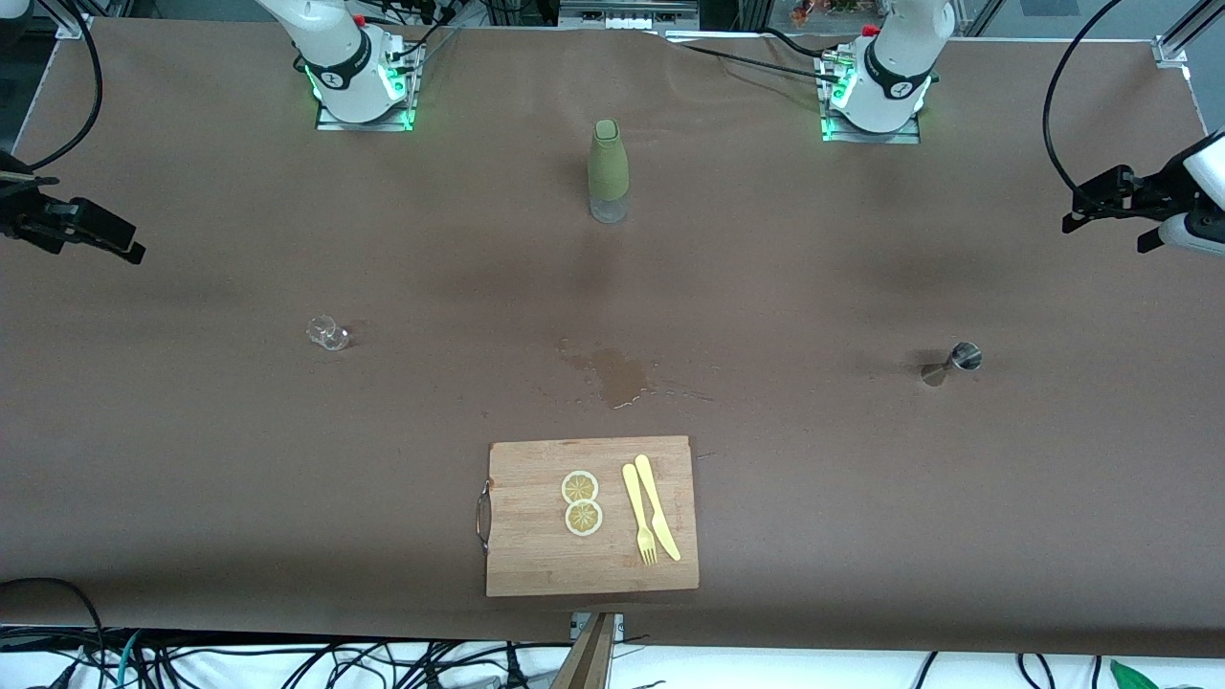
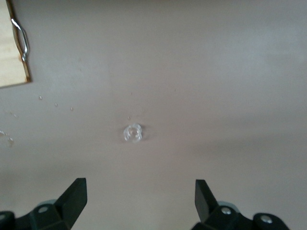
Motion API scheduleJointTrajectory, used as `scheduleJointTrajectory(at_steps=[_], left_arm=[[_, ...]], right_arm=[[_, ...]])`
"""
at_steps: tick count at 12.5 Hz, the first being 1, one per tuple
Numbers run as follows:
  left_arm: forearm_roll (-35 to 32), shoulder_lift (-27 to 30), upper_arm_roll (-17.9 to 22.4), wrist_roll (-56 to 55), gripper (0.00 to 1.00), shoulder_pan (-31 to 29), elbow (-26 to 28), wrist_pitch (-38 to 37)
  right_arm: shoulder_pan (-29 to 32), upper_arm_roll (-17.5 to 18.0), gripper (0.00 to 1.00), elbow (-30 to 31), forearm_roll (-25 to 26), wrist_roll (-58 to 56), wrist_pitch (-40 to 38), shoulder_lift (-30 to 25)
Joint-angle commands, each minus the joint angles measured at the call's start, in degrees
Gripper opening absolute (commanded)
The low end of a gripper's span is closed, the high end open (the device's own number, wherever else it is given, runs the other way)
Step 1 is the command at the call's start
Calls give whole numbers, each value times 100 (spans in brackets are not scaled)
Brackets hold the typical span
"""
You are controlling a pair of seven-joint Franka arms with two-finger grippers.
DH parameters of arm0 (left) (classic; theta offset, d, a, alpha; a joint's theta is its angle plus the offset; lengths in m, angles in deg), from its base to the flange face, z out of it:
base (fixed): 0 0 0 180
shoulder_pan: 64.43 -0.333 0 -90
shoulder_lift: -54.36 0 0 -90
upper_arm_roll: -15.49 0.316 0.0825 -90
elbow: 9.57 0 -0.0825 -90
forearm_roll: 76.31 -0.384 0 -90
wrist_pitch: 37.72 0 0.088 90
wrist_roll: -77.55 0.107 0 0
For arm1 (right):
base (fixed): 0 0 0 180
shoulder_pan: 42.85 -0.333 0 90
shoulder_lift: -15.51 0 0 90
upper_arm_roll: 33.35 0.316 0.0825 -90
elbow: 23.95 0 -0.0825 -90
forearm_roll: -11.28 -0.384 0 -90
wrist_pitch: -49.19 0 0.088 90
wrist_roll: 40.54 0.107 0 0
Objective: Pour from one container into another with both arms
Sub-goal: 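Reach the right gripper to the beaker while the left gripper reaches the jigger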
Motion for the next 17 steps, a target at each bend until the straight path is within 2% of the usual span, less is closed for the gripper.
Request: scheduleJointTrajectory(at_steps=[1, 3, 7, 9, 14, 17], left_arm=[[486, -114, -24, 989, 100, -270, -4, 96], [655, -202, -33, 1754, 99, -446, 58, 315], [1323, -563, -24, 3064, 99, -895, 128, 596], [1576, -659, -24, 3478, 99, -1009, 207, 676], [2482, -1414, -24, 5367, 99, -1431, 295, 983], [2702, -1591, -24, 6044, 99, -1510, 348, 1089]], right_arm=[[3, 1, 100, -8, -85, -266, -194, 48], [-6, 10, 100, -8, -94, -904, -211, 118], [73, -42, 100, -43, -76, -4065, -220, 433], [266, -95, 100, -43, -129, -4817, -168, 583], [1012, -122, 100, -34, -1287, -6863, -220, 1198], [1443, -122, 100, -26, -2139, -8340, -220, 1795]])
